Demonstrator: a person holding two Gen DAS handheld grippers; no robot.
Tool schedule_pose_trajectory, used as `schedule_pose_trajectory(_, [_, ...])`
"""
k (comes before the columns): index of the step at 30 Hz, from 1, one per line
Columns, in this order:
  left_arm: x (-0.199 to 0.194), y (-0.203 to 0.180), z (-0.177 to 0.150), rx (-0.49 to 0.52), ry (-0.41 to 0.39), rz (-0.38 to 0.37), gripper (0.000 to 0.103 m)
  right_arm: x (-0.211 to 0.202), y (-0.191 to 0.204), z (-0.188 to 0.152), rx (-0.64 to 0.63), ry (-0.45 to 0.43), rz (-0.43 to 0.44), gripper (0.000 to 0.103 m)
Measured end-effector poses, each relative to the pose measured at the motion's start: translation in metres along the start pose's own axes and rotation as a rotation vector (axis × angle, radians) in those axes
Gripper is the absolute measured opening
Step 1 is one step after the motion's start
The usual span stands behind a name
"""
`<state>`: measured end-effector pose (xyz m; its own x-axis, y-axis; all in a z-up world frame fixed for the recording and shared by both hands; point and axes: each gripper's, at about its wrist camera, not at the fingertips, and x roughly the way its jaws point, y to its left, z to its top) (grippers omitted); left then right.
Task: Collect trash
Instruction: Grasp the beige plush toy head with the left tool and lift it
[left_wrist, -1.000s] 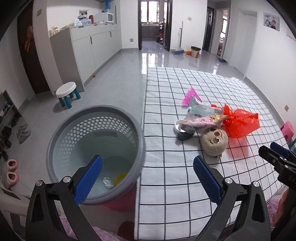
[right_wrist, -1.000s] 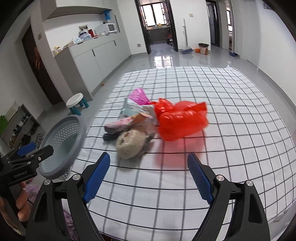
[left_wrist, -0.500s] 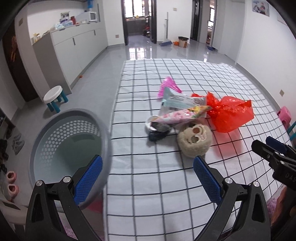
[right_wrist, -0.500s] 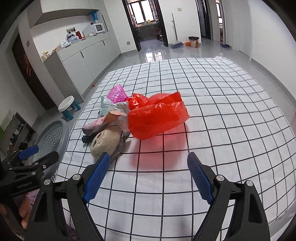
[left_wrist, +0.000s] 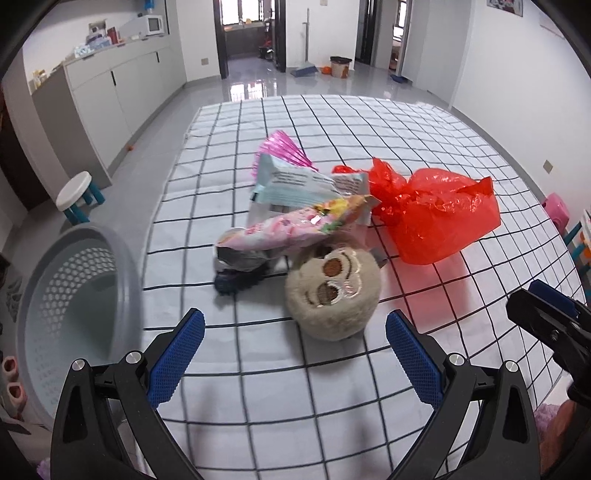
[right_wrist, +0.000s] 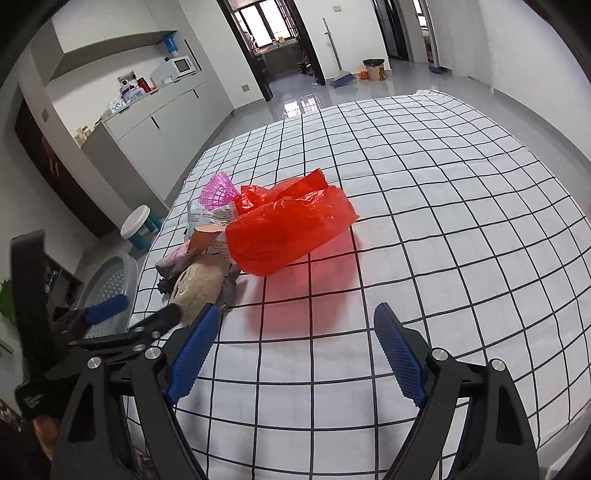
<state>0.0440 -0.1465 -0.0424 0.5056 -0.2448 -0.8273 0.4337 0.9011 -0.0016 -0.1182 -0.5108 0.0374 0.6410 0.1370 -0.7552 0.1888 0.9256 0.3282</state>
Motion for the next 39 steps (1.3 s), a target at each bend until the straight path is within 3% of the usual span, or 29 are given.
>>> schedule_pose_trajectory(10, [0.021,-0.012,0.011,0.001,-0.013,0.000,0.095,0.004,0.001,-0.002,-0.015,0.012,0.010,0.082])
schedule_pose_trajectory(12, [0.023,-0.012,0.011,-0.005,-0.014,-0.008,0.088,0.005,0.001,-0.002,-0.018,0.016,0.010,0.082])
schedule_pose_trajectory(14, [0.025,-0.011,0.011,-0.004,-0.007,-0.022,0.071,0.004,0.001,-0.003,-0.017,0.011,0.007,0.082])
schedule_pose_trajectory(17, [0.024,-0.008,0.009,-0.006,0.000,-0.043,0.054,0.003,-0.002,-0.002,-0.006,0.007,0.006,0.082])
schedule_pose_trajectory(19, [0.022,-0.008,0.007,-0.004,-0.002,-0.043,0.051,0.003,-0.002,-0.002,-0.004,0.012,0.006,0.082])
schedule_pose_trajectory(30, [-0.023,0.019,-0.017,-0.038,-0.049,-0.010,0.048,0.019,0.021,-0.008,-0.067,0.065,0.023,0.082])
schedule_pose_trajectory(39, [-0.062,0.060,-0.033,-0.072,-0.107,0.080,0.048,0.048,0.060,-0.007,-0.146,0.164,0.051,0.082])
